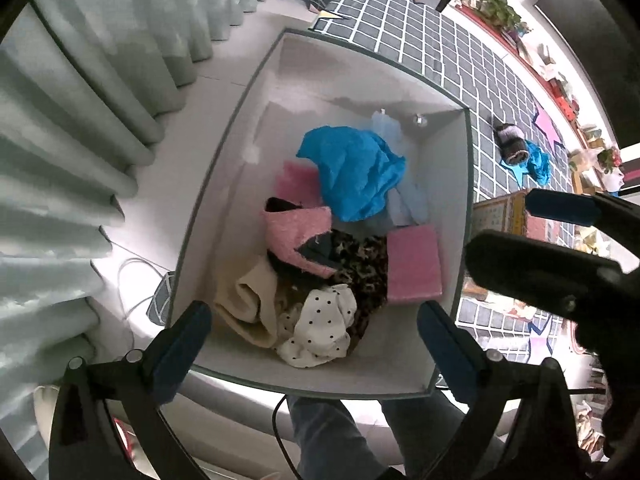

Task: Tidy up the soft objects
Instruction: 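Open the left tool to drop the scrunchie while the right tool drops the foam strip, then move both tools out of the box back over the mat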

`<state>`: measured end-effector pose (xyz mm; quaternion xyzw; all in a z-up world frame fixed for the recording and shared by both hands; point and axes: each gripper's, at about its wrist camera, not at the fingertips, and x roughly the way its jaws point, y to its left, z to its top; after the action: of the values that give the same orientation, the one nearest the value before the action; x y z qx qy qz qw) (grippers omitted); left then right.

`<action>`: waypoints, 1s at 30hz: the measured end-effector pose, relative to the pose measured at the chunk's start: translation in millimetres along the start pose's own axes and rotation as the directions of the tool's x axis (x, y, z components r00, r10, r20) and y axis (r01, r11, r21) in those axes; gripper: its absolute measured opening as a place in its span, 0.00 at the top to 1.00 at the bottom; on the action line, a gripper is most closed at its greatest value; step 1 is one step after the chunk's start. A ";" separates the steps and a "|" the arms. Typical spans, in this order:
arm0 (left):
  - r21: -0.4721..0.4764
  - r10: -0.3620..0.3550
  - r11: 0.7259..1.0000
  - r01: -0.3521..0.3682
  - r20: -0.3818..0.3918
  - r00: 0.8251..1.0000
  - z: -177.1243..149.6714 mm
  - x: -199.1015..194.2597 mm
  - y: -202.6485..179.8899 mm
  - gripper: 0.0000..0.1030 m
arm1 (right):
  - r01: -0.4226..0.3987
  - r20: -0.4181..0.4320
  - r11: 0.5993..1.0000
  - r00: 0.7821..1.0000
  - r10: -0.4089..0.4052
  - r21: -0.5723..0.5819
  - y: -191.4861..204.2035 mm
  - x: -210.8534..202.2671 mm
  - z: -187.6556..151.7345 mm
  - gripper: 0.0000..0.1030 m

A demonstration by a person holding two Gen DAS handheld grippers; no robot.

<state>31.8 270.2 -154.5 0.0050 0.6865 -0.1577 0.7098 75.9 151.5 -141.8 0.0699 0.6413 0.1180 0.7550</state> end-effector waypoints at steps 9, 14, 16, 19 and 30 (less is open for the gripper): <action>0.002 0.016 1.000 -0.016 0.006 1.000 4.1 -6.4 -3.5 0.00 | -0.002 0.030 1.000 1.000 0.003 -0.007 0.2 -9.1 1.2 0.00; -0.008 0.002 1.000 -0.002 -0.002 1.000 9.2 -9.9 -6.7 0.00 | -0.009 0.053 1.000 0.999 0.009 -0.004 -3.6 -17.6 0.5 0.00; 0.003 -0.005 1.000 0.005 -0.005 1.000 13.1 -13.0 -11.7 0.00 | -0.020 0.071 1.000 0.997 0.020 0.007 -8.3 -25.1 0.5 0.00; 0.033 -0.014 0.999 0.014 0.001 1.000 20.4 -19.3 -26.4 0.00 | -0.033 0.093 0.999 0.995 0.030 0.031 -19.8 -36.2 -1.4 0.00; 0.212 -0.079 0.974 0.076 0.006 0.997 52.5 -32.0 -137.3 0.00 | -0.034 0.172 0.970 0.985 -0.009 0.242 -134.1 -79.7 -42.6 0.00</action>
<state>51.0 134.9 -91.6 0.0526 0.6604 -0.2576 0.7034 33.9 -0.9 -107.5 0.1762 0.5828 0.0367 0.7924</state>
